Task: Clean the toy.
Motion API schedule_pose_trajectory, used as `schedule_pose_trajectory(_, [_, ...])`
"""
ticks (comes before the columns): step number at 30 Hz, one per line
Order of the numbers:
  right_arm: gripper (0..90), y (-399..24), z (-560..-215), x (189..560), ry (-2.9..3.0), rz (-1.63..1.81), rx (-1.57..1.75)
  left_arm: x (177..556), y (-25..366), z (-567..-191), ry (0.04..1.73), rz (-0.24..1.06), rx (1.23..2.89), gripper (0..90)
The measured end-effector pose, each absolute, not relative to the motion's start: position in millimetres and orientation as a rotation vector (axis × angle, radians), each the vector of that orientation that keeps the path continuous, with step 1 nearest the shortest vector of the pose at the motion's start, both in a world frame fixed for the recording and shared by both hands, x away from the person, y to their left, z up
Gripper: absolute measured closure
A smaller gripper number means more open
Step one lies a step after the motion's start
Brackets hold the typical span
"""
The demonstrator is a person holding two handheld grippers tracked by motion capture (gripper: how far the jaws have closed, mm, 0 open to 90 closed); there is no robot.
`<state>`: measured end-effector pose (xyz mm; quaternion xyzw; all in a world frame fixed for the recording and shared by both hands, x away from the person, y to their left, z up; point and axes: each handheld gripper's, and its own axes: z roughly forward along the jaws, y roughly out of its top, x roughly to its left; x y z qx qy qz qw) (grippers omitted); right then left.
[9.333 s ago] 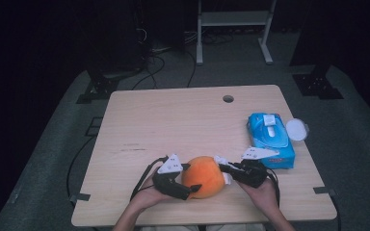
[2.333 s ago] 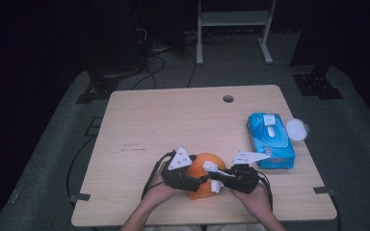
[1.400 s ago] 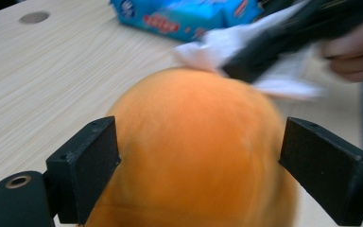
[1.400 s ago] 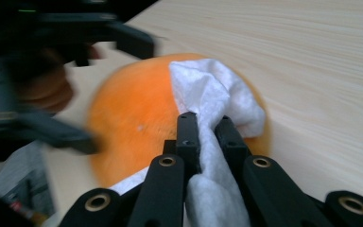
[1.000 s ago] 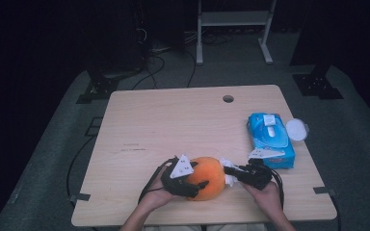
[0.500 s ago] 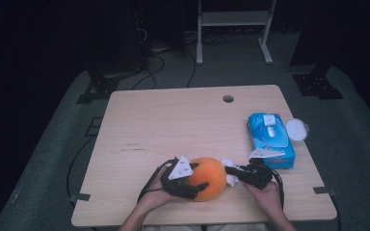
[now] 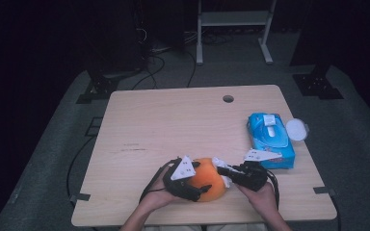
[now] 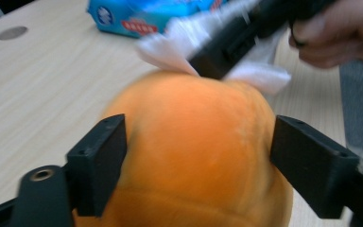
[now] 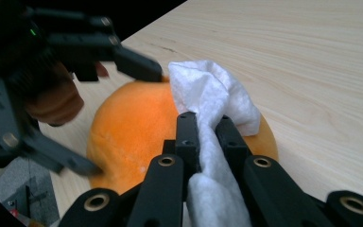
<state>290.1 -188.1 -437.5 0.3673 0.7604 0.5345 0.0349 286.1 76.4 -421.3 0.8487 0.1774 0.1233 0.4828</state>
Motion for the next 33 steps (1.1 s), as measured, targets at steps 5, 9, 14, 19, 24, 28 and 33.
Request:
schedule_pose_trajectory(5, [81.5, -192.3, -436.4, 291.5, 2.326, 1.622, 1.153, 296.5, 85.3, -429.0, 0.535, 0.226, 2.062, 14.4])
schedule_pose_trajectory(9, [81.3, -177.9, -424.3, 280.8, 2.344, 1.655, 1.050, 289.8, 77.1, -431.8, 0.513, 0.288, 2.098, 20.8])
schedule_pose_trajectory(14, [81.6, -162.0, -420.5, 273.2, 2.393, 1.572, 0.933, 285.9, 75.3, -429.7, 0.487, 0.307, 2.099, 21.2])
schedule_pose_trajectory(19, [81.7, -184.5, -426.9, 284.3, 2.329, 1.535, 1.069, 285.0, 70.4, -427.8, 0.485, 0.301, 2.089, 19.8])
schedule_pose_trajectory(24, [81.2, -168.1, -418.7, 273.0, 2.355, 1.566, 0.956, 281.3, 65.5, -427.8, 0.469, 0.334, 2.122, 20.3])
schedule_pose_trajectory(28, [81.5, -177.5, -424.9, 280.9, 2.356, 1.518, 1.015, 281.8, 68.0, -428.1, 0.472, 0.312, 2.093, 17.1])
schedule_pose_trajectory(33, [81.5, -187.5, -426.0, 286.6, 2.334, 1.543, 1.101, 282.8, 66.0, -426.8, 0.509, 0.323, 2.081, 16.9])
